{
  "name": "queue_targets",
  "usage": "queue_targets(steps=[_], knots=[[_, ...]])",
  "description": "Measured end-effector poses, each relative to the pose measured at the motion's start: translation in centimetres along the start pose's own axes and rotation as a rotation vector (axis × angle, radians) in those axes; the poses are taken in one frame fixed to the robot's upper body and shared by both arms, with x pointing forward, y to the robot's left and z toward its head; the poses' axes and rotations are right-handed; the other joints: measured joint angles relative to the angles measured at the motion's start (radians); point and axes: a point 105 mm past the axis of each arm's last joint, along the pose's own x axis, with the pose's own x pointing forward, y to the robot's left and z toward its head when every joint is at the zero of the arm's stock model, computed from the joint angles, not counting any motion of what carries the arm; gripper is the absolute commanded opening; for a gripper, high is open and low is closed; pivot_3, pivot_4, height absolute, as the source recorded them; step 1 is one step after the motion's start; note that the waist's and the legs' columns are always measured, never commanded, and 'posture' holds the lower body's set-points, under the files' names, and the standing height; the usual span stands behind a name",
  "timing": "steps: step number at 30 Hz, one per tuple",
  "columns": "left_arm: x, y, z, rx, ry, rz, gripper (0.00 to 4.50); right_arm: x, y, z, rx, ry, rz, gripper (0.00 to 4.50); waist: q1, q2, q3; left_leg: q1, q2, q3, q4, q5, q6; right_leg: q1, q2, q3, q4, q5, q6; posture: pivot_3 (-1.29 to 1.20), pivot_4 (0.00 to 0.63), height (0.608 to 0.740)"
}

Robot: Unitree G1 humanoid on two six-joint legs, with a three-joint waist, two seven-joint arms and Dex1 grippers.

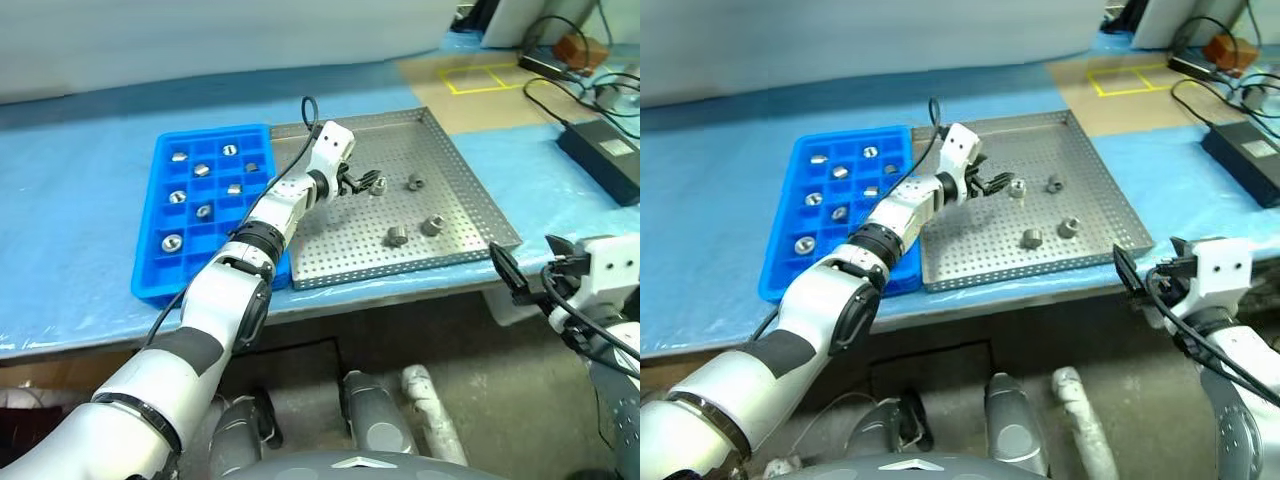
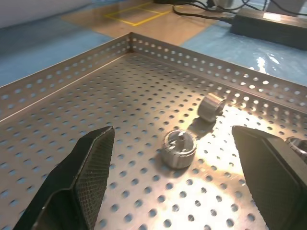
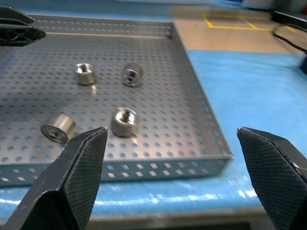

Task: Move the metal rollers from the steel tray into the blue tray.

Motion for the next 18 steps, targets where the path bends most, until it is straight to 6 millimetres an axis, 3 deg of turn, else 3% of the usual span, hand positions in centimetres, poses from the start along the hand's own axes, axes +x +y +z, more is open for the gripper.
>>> queue_targets(steps=[8, 18], knots=[[-0.1, 1.6, -1.8, 0.055, 0.090, 0.169, 4.10, -1.6, -0.3, 0.3, -0.004, -0.004, -0.049, 4.50, -0.145, 0.000, 0.000, -0.003, -0.003, -0.005, 0.000, -0.002, 0.002, 0.006, -0.004, -0.007, -0.009, -0.001, 0.012, -1.00, 0.150, 0.740], [-1.1, 4.1, -3.2, 0.116, 0.183, 0.400, 4.10, -1.5, -0.4, 0.9, -0.019, -0.016, -0.047, 4.50, -0.223, 0.000, 0.000, -0.003, -0.009, -0.014, 0.001, -0.004, -0.001, 0.012, -0.008, -0.016, -0.012, -0.004, 0.021, -0.99, 0.150, 0.740]])
